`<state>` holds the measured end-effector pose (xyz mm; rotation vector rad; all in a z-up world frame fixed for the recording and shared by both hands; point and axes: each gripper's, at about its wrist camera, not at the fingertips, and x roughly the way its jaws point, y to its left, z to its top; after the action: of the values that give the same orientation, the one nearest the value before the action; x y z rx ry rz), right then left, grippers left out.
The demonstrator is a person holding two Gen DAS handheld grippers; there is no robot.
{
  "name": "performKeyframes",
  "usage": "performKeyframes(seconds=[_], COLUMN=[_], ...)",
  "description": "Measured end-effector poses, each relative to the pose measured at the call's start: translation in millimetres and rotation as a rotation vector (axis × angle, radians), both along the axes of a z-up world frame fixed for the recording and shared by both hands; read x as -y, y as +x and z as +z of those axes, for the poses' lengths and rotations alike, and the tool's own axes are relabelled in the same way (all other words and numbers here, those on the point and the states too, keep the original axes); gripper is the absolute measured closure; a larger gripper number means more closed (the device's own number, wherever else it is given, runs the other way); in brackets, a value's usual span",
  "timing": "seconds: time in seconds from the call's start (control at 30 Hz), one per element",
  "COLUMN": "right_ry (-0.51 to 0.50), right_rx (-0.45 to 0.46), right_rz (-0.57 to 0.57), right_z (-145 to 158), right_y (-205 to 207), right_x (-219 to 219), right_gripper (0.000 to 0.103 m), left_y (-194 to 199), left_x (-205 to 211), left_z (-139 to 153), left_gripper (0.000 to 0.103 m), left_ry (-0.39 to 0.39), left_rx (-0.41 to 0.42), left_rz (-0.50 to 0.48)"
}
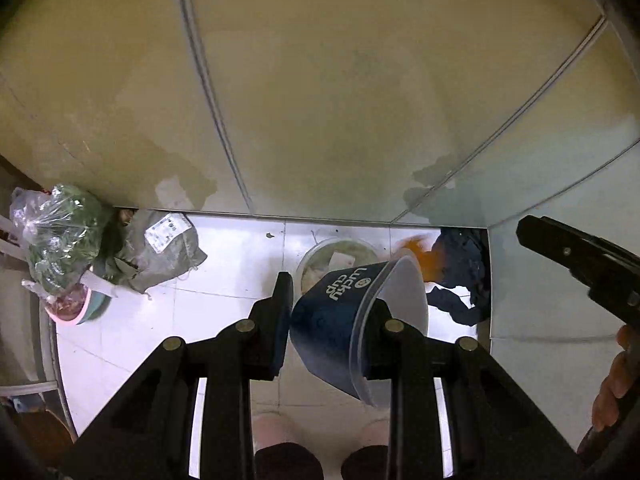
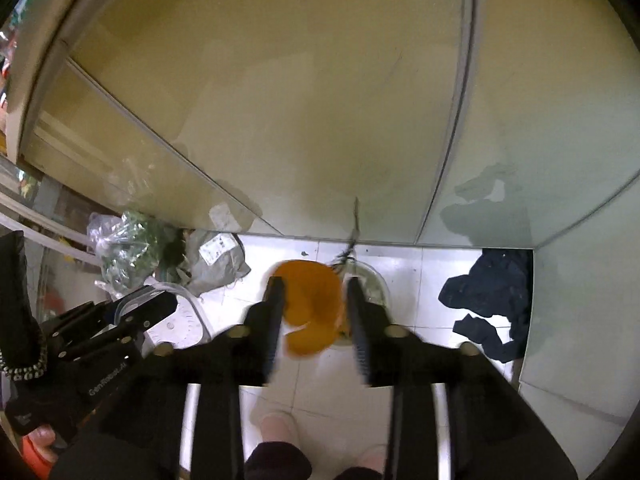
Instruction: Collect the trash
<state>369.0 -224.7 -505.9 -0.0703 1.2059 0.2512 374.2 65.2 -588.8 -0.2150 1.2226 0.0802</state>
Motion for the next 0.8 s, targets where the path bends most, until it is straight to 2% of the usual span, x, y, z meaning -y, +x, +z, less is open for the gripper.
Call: performKeyframes(seconds=[0.17, 0.23, 0.3, 0.43, 0.6, 0.73, 0.8], right_ry=[0.002, 0.001, -0.007, -0.024, -0.014, -0.01, -0.003], right_rx=[-0.006, -0.009, -0.003, 0.007, 0.031, 0.089, 0.137], right_rz=[-0.019, -0.032, -0.046, -0.065, -0.068, -0.043, -0.025], right_z=[-1.5, 0.2, 4.6, 20.0, 63.6, 121.7, 165.6], right_y=[2.6, 3.3, 2.4, -1.1, -12.5, -26.9, -38.4], right_x=[12.6, 21.0, 26.8, 34.4, 37.3, 32.5, 28.7], right_gripper=[0.068, 0.068, 0.068, 0.068, 0.068, 0.068, 0.068], left_y=[18.9, 25.6, 28.6, 29.1, 14.2, -9.5, -24.3], left_x=[19.5, 27.0, 33.3, 38.4, 39.7, 42.0, 44.5], left_z=[-15.8, -20.5, -20.4, -9.2, 48.3, 127.1, 176.6], left_gripper=[0.075, 0.059, 0.054, 0.053, 0.053, 0.053, 0.053], left_ry=[-0.028, -0.021, -0.006, 0.006, 0.036, 0.064, 0.079], left_rx=[-0.025, -0.046, -0.053, -0.075, -0.042, 0.032, 0.086], left_rz=[-0.052, -0.065, -0.07, -0.076, -0.065, -0.048, -0.036])
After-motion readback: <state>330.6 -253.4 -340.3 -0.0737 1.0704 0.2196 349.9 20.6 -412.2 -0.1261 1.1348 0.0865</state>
